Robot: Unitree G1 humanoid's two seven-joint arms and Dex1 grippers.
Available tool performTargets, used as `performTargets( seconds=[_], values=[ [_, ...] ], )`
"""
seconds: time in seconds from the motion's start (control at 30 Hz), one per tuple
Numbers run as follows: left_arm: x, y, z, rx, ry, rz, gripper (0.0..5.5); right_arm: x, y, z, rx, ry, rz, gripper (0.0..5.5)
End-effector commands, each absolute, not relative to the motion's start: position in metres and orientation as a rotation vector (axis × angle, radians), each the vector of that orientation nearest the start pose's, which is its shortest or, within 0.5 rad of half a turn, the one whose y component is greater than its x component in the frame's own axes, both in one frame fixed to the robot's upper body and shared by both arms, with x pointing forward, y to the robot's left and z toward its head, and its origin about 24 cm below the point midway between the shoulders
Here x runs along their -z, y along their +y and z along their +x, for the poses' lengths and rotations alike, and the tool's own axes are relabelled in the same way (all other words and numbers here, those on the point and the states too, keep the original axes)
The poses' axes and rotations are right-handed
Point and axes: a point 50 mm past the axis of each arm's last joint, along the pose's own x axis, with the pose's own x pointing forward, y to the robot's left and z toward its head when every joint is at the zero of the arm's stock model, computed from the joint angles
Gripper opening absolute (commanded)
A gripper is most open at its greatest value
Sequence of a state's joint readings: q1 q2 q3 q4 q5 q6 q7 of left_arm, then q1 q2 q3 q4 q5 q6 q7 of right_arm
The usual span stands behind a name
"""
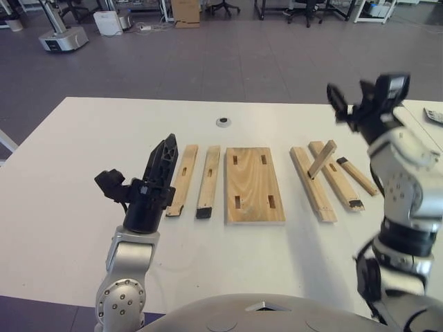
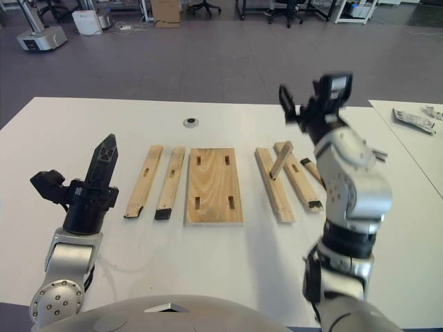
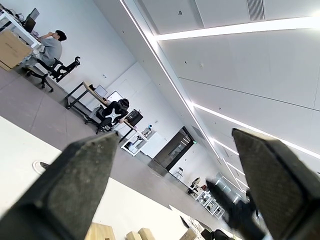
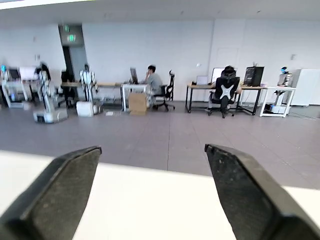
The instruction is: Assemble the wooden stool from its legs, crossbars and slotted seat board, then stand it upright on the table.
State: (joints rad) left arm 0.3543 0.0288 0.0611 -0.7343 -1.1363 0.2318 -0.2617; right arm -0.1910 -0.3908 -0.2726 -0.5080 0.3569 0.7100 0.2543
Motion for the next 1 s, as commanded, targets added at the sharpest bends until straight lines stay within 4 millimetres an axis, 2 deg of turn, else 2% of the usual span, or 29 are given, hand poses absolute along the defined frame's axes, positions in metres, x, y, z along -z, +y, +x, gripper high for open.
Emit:
performTargets(
  seconds=[0.03,0.13,0.27,0.43,0.63,0.77,0.87,1.0],
  values=[
    [-0.138,0.154,0.164,0.453,-0.347,-0.974,4.13,-0.115,-0.243,0.205,-0.193,0.138,-0.245,3.89],
    [-0.137,0.154,0.163,0.452,-0.347,-0.978,4.13,-0.101,-0.244,0.196,-0.216,0.199,-0.238,3.89],
    [-0.136,0.152,0.164,0.46,-0.342,-0.985,4.13,-0.085,-0.234,0.205,-0.275,0.316,-0.246,3.89],
    [-0.134,0.155,0.166,0.44,-0.328,-0.966,4.13,-0.063,-0.228,0.205,-0.313,0.488,-0.208,3.89],
    [-0.134,0.158,0.168,0.455,-0.314,-0.961,4.13,-0.041,-0.228,0.203,-0.246,0.672,-0.12,3.89],
    [-0.135,0.158,0.169,0.466,-0.307,-0.962,4.13,-0.031,-0.218,0.208,-0.224,0.788,-0.06,3.89],
    [-0.135,0.159,0.171,0.473,-0.3,-0.958,4.13,-0.033,-0.218,0.212,-0.198,0.825,-0.038,3.36],
    [-0.132,0.16,0.174,0.47,-0.255,-0.945,4.13,-0.04,-0.229,0.217,-0.137,0.813,-0.013,2.6]
  ],
)
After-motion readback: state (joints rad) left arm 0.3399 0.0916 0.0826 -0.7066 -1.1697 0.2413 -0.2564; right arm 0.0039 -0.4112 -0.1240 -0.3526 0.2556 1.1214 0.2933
